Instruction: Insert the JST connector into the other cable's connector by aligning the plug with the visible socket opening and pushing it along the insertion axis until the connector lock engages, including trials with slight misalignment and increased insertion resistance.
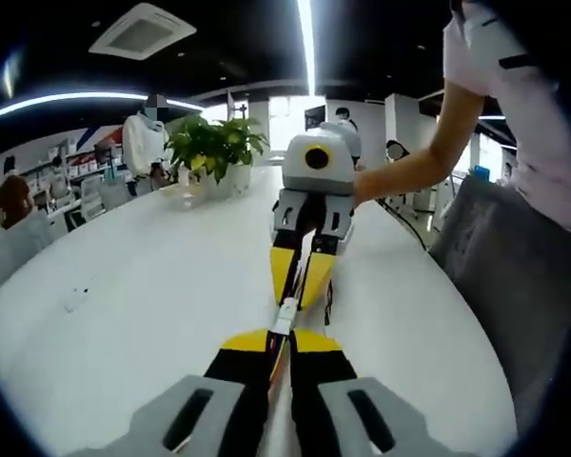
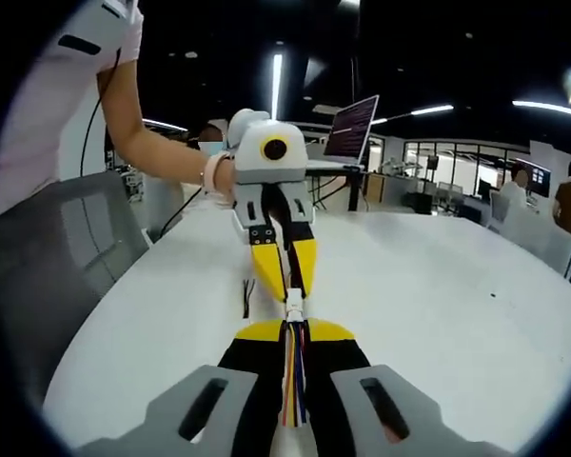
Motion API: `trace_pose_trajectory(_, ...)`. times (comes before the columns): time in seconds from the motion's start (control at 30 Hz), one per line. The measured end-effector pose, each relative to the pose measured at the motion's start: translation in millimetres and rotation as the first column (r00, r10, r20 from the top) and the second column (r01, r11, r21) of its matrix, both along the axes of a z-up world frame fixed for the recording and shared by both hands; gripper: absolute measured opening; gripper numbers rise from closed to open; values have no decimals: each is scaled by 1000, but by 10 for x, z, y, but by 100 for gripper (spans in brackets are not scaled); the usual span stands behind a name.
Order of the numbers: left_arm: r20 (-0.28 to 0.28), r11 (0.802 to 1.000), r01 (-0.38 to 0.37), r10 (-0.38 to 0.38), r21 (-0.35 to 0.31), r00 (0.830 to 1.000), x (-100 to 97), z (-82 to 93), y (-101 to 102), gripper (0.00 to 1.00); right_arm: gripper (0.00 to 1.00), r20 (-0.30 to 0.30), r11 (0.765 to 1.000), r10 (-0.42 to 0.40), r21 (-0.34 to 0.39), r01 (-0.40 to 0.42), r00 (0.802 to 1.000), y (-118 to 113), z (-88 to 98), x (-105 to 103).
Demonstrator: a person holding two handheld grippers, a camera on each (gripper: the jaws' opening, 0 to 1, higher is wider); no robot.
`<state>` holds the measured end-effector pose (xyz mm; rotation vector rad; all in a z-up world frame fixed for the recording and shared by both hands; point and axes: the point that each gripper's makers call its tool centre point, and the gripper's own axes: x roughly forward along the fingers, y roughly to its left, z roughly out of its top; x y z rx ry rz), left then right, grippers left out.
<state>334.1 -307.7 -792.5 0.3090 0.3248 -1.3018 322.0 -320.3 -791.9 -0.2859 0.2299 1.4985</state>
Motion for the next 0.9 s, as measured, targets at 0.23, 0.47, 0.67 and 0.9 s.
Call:
trace_pose_trajectory(0.23,23,998,34,-35,45,999,-73,-54,-36,0,3,26,999,32,-15,-32,999,44,-20,-34)
trace_pose_trajectory(0.47,28,999,22,-23,41,999,-44,-14,-25,0,2,14,1000,29,8,-29,999,43,24,-7)
trace_pose_trajectory(0.67,35,998,28,-30,55,999,-68,-21,-38,0,2,12,999,36,10,-36,999,49,10,-14)
trace_pose_trajectory(0.9,45,998,22,-25,52,999,-8,-23,-49,0,2,3,999,22,32,-22,1000,30,-4,52)
